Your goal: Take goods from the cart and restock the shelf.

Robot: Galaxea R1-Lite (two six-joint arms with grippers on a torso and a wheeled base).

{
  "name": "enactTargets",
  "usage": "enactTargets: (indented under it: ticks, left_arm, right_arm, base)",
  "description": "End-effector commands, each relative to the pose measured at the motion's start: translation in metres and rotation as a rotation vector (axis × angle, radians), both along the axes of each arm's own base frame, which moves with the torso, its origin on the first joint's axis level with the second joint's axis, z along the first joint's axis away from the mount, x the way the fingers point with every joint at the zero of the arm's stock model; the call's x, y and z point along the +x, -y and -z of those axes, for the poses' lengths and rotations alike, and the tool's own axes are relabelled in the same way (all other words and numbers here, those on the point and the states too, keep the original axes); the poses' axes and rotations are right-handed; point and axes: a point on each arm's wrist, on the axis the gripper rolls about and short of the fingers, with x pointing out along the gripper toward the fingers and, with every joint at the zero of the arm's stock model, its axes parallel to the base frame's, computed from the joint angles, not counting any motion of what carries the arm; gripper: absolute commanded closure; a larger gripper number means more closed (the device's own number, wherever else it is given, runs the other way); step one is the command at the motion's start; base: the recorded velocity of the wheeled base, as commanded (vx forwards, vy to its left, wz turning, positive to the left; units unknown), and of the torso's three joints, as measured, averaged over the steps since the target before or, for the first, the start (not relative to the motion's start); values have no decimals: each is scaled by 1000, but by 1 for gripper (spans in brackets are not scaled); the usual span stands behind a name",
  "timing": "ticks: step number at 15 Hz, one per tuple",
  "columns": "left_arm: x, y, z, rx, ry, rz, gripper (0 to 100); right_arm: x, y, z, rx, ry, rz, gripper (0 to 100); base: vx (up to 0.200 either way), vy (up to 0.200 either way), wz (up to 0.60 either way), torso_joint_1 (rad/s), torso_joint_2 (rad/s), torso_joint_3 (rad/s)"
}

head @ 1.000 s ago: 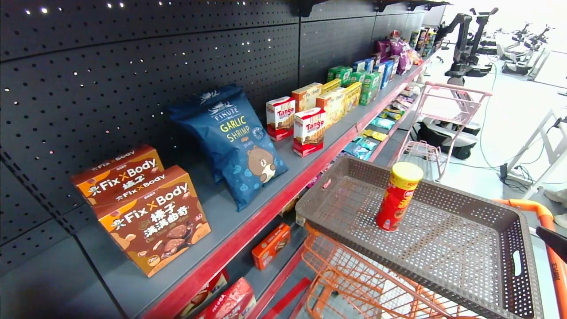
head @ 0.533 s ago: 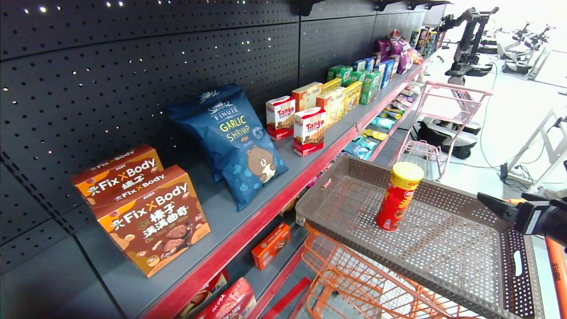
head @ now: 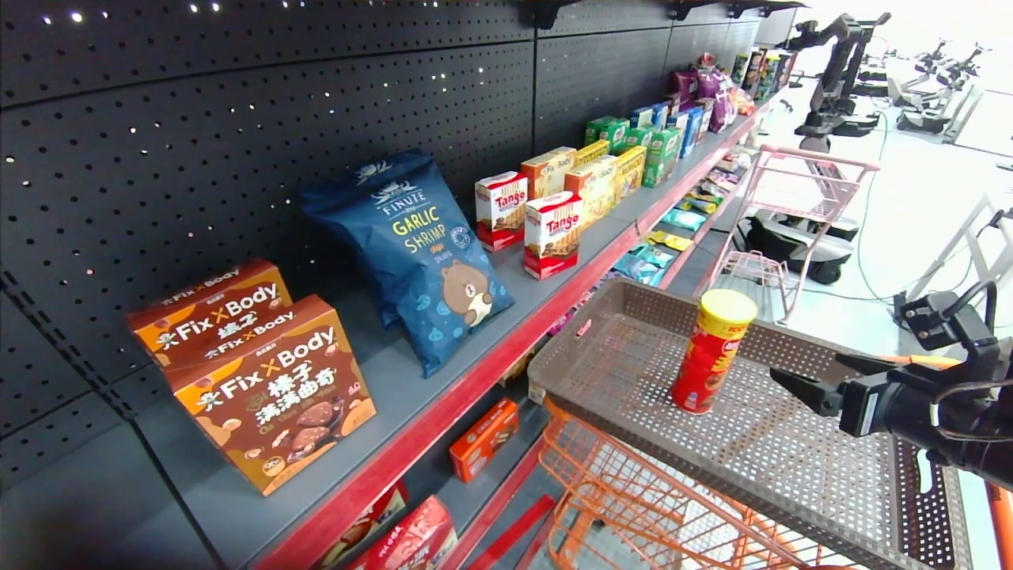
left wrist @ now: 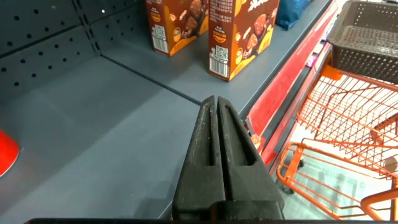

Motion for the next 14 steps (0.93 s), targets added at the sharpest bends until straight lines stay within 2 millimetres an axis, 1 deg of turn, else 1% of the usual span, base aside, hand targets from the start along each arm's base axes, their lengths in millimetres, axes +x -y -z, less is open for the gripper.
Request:
enactTargets:
  ticks: [1, 2, 3, 5, 7, 12, 14]
  left_arm:
    - [0, 0, 0, 0, -1, 0, 100]
    - [0, 0, 0, 0, -1, 0, 100]
    - [0, 0, 0, 0, -1, 0, 100]
    - [0, 0, 0, 0, -1, 0, 100]
    - [0, 0, 0, 0, -1, 0, 100]
    - [0, 0, 0, 0, -1, 0, 100]
    - [0, 0, 0, 0, -1, 0, 100]
  right_arm:
    - [8, 0, 18, -36, -47, -1, 0]
    - [8, 0, 18, -36, -47, -1, 0]
    - [16, 0, 22, -34, -41, 1, 0]
    - [23, -1, 29, -35, -35, -2, 0]
    - [29, 0, 31, -34, -29, 1, 0]
    - [35, 7, 35, -36, -38, 28, 0]
    - [45, 7, 33, -33, -23, 24, 0]
  base:
    - [0, 0, 0, 0, 0, 0]
    - [0, 0, 0, 0, 0, 0]
    - [0, 0, 0, 0, 0, 0]
    - [0, 0, 0, 0, 0, 0]
    - [0, 0, 0, 0, 0, 0]
    - [0, 0, 0, 0, 0, 0]
    - [0, 0, 0, 0, 0, 0]
